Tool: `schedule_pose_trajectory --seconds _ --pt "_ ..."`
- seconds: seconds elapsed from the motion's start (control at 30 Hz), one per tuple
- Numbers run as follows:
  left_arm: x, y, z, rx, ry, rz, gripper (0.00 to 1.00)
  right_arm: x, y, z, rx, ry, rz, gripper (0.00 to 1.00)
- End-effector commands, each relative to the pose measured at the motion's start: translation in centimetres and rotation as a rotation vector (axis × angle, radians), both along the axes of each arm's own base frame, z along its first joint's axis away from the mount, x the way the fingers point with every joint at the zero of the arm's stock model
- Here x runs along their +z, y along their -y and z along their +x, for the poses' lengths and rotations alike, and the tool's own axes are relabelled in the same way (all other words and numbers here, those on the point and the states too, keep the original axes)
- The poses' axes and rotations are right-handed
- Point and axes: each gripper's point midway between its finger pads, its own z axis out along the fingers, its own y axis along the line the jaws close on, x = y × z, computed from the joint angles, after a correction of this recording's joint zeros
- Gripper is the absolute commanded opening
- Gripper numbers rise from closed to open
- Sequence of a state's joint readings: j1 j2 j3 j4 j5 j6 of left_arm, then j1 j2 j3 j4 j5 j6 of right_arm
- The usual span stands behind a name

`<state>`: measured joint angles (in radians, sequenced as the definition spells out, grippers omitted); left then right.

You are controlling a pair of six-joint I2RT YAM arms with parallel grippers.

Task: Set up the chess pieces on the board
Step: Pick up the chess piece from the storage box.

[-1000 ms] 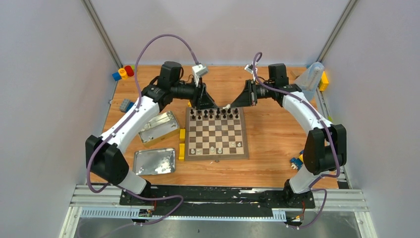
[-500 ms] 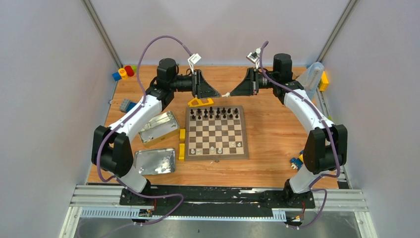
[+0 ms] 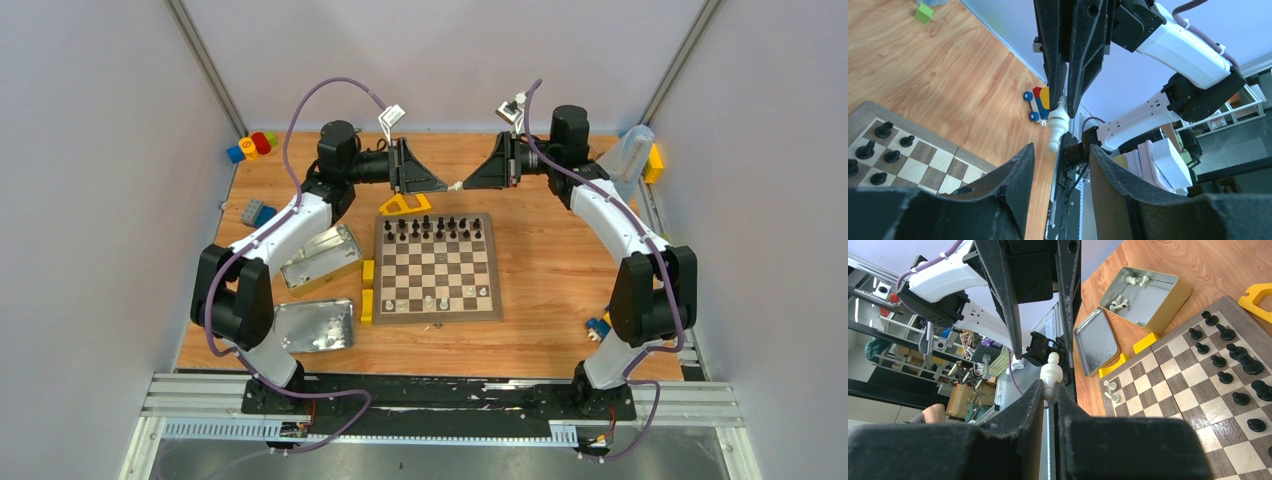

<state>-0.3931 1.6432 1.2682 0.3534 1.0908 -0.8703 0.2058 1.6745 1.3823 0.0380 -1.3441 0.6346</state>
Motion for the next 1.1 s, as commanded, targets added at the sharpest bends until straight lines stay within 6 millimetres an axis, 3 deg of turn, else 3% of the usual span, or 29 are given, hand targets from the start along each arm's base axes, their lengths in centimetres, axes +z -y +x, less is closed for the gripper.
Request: schedule_pose_trajectory --seconds 0.0,0.4,1.07 --pt "0.9 0.4 -0.5 -0.031 0.024 -0.032 0.51 1.1 0.0 0.6 0.002 0.046 0.018 0.00" --pt "0.5 1.1 -0.8 -0.050 0.011 -0.026 0.49 1.0 0.0 0.5 0.004 0.043 0.024 0.00" --pt "0.6 1.4 -0.6 -0.065 0.011 -0.027 0.36 -0.1 0.1 0.2 0.010 0.021 0.021 0.00"
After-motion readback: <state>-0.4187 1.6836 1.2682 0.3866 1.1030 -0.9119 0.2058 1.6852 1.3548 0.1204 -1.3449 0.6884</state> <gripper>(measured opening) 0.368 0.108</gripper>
